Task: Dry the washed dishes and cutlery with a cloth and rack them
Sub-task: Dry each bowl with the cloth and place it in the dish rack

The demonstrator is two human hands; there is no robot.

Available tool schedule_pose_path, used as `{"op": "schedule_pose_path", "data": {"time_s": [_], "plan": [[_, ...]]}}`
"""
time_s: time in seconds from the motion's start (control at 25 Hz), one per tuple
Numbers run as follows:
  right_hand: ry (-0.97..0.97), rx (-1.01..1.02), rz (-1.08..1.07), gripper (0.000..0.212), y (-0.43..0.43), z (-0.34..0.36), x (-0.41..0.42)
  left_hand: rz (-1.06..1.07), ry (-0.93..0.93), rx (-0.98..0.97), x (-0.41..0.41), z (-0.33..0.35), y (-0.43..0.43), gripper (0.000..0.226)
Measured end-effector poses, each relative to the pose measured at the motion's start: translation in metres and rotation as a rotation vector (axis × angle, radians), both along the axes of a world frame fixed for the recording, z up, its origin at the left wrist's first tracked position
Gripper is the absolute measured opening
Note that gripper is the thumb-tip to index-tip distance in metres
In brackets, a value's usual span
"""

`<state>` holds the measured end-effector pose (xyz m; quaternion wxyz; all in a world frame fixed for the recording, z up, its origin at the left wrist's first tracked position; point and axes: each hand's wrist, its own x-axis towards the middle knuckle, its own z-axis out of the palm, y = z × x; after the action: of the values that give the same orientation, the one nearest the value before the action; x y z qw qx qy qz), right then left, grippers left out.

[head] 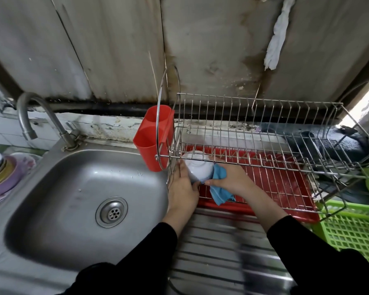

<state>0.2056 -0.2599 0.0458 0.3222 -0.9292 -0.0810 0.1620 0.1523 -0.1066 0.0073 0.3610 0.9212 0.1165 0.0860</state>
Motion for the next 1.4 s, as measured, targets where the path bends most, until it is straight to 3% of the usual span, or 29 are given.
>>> {"op": "schedule_pose_path", "data": {"time_s": [0.08,0.36,0.56,0.68,0.8,1.4], "plan": [[-0.012,0.089,-0.023,0.034,-0.005,0.005,-0.006,-0.010,-0.015,-0.003,-0.002,0.002,-0.001,0.080],[-0.246,0.259,0.100,0.073,-0.009,0.028,-0.060,-0.056,-0.156,-0.042,-0.042,0.030,0.003,0.069],[-0.357,0.231,0.183,0.070,0.004,0.031,-0.101,-0.101,-0.160,0.003,-0.095,0.050,0.031,0.060],[-0.448,0.220,0.244,0.070,0.024,0.030,-0.125,-0.089,-0.159,0.137,-0.135,0.054,0.056,0.058],[-0.470,0.203,0.317,0.072,0.055,0.032,-0.150,-0.019,-0.172,0.300,-0.172,0.048,0.091,0.058],[-0.512,0.243,0.555,0.070,0.292,0.028,-0.289,0.224,-0.053,0.499,-0.348,0.055,0.296,0.062]]}}
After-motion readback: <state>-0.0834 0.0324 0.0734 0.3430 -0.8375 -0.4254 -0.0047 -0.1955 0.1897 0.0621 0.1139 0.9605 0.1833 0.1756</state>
